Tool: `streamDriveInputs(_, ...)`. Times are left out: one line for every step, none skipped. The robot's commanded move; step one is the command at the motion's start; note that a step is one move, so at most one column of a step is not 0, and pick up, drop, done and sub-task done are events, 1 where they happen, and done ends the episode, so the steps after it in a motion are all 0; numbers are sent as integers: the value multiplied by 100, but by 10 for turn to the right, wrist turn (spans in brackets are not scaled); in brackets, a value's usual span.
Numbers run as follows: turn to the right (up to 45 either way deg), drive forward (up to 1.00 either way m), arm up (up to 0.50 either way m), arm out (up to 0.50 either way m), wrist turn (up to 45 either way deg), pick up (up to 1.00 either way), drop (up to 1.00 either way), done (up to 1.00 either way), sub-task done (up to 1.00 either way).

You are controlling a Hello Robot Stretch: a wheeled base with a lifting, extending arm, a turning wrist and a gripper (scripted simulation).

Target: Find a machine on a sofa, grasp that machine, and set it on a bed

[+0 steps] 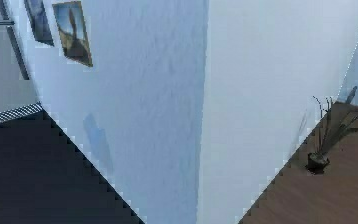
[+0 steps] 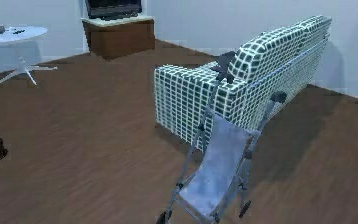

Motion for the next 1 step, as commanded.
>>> streamDriveInputs(450, 0, 0, 0, 0, 0, 0, 0, 0)
